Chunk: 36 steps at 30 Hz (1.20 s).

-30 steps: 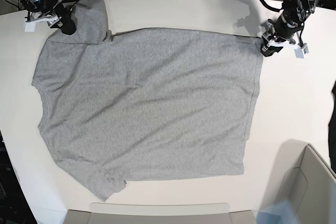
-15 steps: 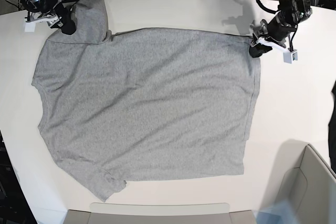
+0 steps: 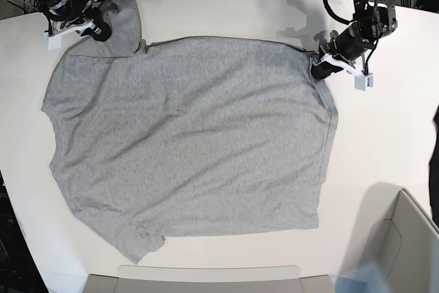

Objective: Fold the T-shirt properly
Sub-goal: 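Grasp the shirt's shoulder edges with both grippers, then lift the shoulder edge and fold it over toward the hem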

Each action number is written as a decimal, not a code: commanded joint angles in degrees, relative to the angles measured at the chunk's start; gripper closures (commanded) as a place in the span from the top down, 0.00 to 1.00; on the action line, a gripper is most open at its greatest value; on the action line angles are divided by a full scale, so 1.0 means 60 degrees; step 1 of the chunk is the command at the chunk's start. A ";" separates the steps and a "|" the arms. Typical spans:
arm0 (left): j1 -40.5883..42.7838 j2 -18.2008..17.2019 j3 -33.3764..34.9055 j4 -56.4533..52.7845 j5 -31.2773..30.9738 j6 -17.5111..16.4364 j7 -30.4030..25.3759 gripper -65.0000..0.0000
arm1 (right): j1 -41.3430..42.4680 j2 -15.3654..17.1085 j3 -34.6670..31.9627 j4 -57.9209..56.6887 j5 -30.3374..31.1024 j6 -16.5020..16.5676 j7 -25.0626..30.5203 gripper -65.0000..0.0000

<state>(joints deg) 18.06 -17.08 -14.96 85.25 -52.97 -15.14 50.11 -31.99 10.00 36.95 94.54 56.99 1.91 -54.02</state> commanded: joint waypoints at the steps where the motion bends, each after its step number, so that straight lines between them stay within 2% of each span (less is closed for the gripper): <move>1: 0.0117 -0.0076 -0.0283 -0.0018 0.0557 0.0318 0.0301 0.00 | -0.0068 0.0128 0.0062 0.0074 -0.0378 -0.0048 -0.0132 0.00; 5: 0.0205 -0.0076 -0.0957 0.0172 0.0543 0.0318 0.0418 0.00 | -0.0273 0.0612 0.0091 0.0353 -0.0187 -0.0048 -0.0132 0.00; 9: 0.0821 -0.0076 -0.1499 0.0963 0.0543 0.0318 0.0418 0.00 | -0.0669 0.0685 0.0604 0.1393 -0.0129 -0.0048 -0.0132 0.00; 18: 0.2008 -0.0076 -0.1660 0.2502 0.0543 0.0318 0.0433 0.00 | -0.1680 0.0846 0.0750 0.2844 -0.0099 -0.0048 -0.0132 0.00; 21: 0.2286 -0.0062 -0.2232 0.3044 0.0543 0.0318 0.0433 0.00 | -0.1797 0.0802 0.1278 0.3107 0.0531 -0.0048 -0.0162 0.00; 25: 0.2257 -0.0076 -0.2408 0.3557 0.0543 0.0347 0.0433 0.00 | -0.1519 0.0905 0.1878 0.3195 0.0897 -0.0048 -0.0176 0.00; 28: 0.2110 -0.0076 -0.2378 0.3527 0.0543 0.0376 0.0565 0.00 | -0.1050 0.1315 0.1952 0.3151 0.0750 -0.0062 -0.0191 0.00; 31: 0.1304 -0.0076 -0.2408 0.3527 0.0557 0.0376 0.1253 0.00 | -0.0537 0.1388 0.1878 0.3166 0.0472 -0.0062 -0.0206 0.00; 36: 0.0323 -0.0062 -0.2349 0.3440 0.0572 0.0391 0.1854 0.00 | 0.0328 0.1491 0.1014 0.3137 -0.0759 -0.0062 -0.0206 0.00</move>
<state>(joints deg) 19.77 -16.84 -28.77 105.27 -49.36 -12.93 61.69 -30.02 17.96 42.48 112.55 51.40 1.28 -56.53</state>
